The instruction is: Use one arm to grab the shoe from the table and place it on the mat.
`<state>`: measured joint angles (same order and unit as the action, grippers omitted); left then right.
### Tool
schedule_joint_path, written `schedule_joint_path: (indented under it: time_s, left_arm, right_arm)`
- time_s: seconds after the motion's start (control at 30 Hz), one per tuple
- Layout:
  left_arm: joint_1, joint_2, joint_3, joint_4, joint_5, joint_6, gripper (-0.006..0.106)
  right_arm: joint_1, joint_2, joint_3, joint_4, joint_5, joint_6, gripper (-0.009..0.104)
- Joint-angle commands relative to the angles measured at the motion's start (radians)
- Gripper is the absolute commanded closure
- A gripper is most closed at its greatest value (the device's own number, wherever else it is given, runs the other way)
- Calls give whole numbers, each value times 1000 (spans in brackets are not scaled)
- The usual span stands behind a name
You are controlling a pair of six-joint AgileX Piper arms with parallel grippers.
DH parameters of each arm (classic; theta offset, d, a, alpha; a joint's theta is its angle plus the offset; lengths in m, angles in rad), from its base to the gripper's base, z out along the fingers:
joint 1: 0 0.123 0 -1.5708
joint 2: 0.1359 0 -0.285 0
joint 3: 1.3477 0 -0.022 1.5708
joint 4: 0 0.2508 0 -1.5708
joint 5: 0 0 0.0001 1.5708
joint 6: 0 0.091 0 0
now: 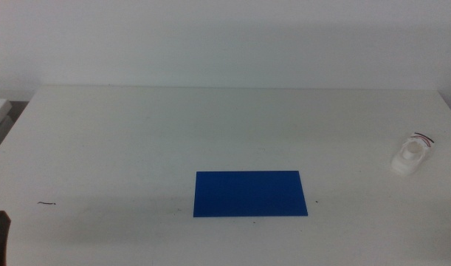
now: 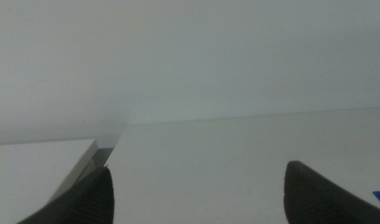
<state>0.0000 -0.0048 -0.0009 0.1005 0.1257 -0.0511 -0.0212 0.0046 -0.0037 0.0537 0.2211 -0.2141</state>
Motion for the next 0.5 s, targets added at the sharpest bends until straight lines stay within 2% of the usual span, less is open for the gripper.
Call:
schedule_joint_path:
  time_s: [0.0, 0.33, 0.4, 0.47]
  left_arm:
    - [0, 5, 1, -4, -11, -3, 7]
    - [0, 5, 1, -4, -11, -3, 7]
    - [0, 5, 1, -4, -11, -3, 7]
    - [0, 5, 1, -4, -11, -3, 7]
  right_arm:
    - [1, -5, 4, 3, -9, -4, 4]
    - [1, -5, 4, 85, -8, -4, 4]
    - [1, -5, -4, 85, 41, -4, 4]
    - [1, -5, -69, 85, 160, -4, 4]
